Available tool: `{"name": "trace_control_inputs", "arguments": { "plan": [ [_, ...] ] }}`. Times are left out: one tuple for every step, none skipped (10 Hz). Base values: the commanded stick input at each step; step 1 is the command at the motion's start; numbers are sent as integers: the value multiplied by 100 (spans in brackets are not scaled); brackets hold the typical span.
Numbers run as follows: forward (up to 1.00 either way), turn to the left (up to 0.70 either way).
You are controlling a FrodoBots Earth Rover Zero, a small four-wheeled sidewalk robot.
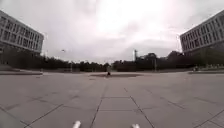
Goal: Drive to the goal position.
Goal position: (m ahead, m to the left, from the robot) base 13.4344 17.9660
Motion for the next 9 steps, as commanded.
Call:
{"name": "trace_control_inputs", "arguments": {
  "plan": [
    [70,0],
    [70,0],
    [70,0],
    [70,0],
    [70,0],
    [70,0],
    [70,0],
    [70,0],
    [70,0]
  ]
}}
